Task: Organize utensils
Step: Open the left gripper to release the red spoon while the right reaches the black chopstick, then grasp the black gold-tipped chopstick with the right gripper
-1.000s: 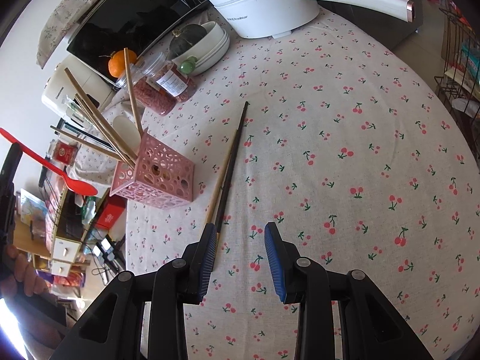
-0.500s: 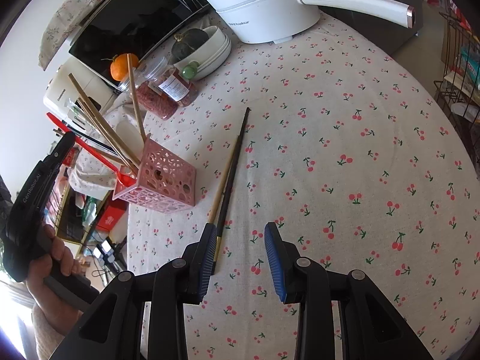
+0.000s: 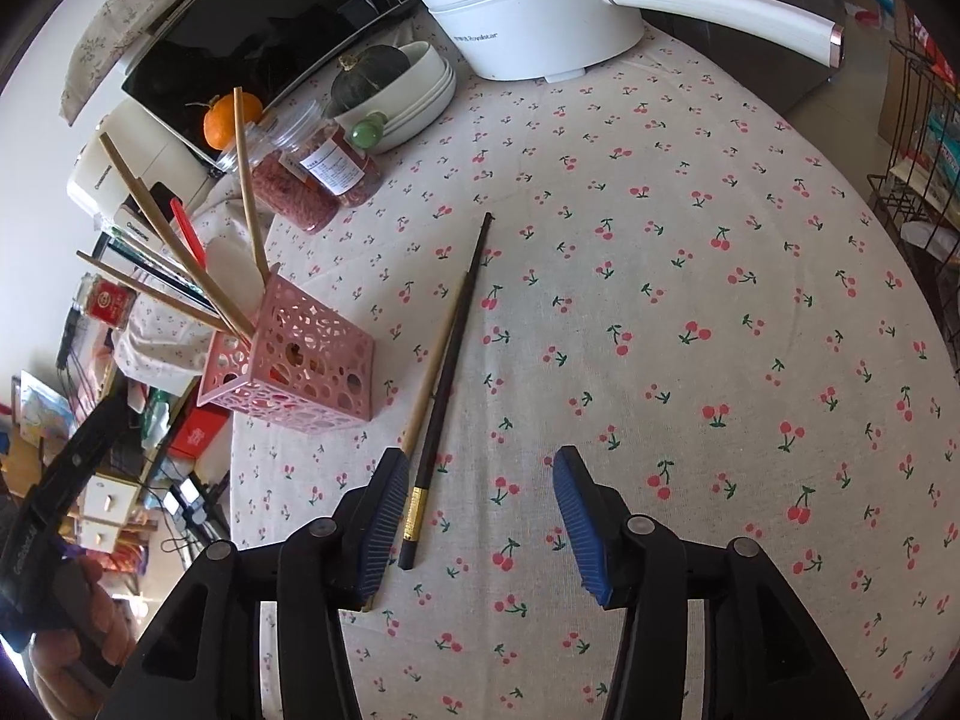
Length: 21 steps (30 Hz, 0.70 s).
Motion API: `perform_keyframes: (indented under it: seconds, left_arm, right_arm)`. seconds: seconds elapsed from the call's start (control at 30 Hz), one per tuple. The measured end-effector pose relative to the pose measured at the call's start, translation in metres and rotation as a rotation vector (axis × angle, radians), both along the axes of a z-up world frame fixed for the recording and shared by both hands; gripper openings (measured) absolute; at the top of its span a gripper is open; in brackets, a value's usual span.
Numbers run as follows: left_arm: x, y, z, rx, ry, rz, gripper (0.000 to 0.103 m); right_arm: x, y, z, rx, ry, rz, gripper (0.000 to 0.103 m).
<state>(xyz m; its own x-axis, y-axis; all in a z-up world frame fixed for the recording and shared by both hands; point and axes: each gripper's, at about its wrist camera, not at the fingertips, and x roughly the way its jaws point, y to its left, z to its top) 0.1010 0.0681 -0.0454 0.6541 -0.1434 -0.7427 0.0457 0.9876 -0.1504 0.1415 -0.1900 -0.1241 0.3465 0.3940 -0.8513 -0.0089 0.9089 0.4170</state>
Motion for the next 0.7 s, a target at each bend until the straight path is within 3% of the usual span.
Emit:
perform_keyframes:
  seconds: [0.3,0.57,0.7]
  left_arm:
    - [-0.007,0.024,-0.03,0.01,0.177,0.04,0.084]
    - [-0.007,0.027,-0.037,-0.023,0.223,0.028,0.084]
    - [-0.008,0.026,-0.037,-0.028,0.225,0.017,0.084]
  right_arm:
    - [0.025,0.034,-0.028,-0.129,0.033,0.039,0.057]
    - [0.057,0.058,-0.053,-0.218,0.053,0.015,0.057]
    - [0.064,0.068,-0.054,-0.285,0.019,0.016,0.057]
